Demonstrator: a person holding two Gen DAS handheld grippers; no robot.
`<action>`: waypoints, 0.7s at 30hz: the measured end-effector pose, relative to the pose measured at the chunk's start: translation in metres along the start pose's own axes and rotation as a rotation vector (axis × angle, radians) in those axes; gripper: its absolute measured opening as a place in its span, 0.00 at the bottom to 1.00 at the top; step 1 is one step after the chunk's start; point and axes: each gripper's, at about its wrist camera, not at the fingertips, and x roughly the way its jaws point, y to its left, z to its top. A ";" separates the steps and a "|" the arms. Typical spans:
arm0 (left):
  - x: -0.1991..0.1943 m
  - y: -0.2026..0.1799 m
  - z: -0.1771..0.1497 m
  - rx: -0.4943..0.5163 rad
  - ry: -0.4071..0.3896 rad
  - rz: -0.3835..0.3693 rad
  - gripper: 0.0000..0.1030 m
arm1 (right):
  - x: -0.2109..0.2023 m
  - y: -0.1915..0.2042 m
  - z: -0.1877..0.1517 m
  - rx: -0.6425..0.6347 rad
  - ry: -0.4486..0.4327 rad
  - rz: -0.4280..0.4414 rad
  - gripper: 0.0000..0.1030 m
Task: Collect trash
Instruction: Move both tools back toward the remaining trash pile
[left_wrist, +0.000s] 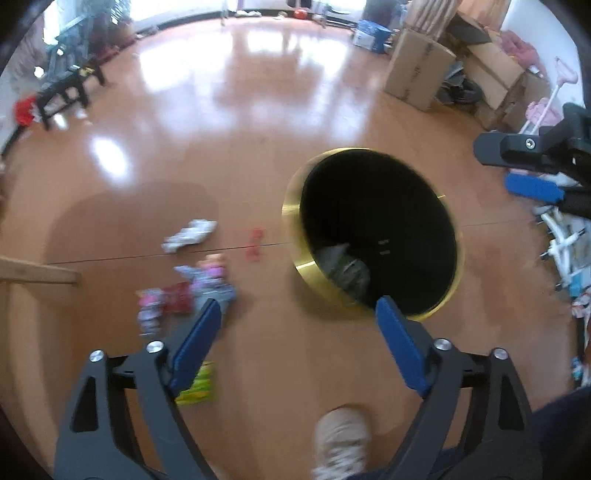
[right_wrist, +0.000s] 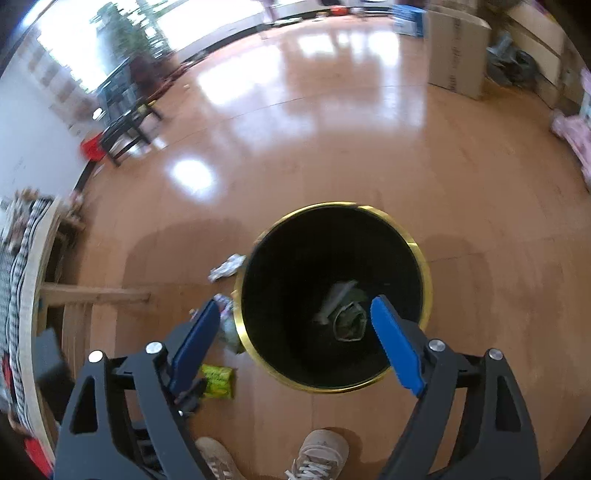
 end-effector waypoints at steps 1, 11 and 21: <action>-0.010 0.013 -0.007 0.000 0.000 0.036 0.86 | 0.001 0.013 -0.004 -0.030 0.004 0.012 0.82; -0.099 0.132 -0.089 -0.172 0.011 0.254 0.88 | 0.028 0.150 -0.073 -0.334 0.121 0.121 0.83; -0.106 0.162 -0.111 -0.328 -0.032 0.226 0.88 | 0.044 0.196 -0.101 -0.418 0.152 0.104 0.83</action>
